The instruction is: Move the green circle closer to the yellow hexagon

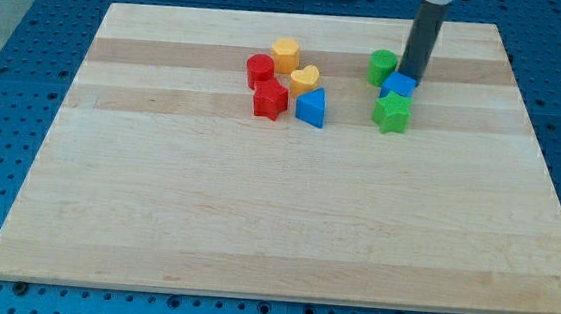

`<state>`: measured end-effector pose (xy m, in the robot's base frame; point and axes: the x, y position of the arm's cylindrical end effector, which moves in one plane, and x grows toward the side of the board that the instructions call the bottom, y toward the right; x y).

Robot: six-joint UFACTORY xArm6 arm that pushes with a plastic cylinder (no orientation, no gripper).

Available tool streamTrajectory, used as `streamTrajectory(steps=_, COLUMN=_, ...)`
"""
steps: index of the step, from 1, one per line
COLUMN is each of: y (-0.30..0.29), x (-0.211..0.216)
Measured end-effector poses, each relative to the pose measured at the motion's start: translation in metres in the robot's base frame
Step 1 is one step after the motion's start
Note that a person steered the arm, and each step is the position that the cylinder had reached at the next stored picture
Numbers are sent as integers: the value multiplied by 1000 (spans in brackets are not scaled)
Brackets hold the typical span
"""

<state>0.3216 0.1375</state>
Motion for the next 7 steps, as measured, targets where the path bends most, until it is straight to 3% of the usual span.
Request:
streamTrajectory(steps=2, y=-38, x=-5)
streamTrajectory(steps=5, y=2, x=-19)
streamTrajectory(steps=7, y=-3, x=-33)
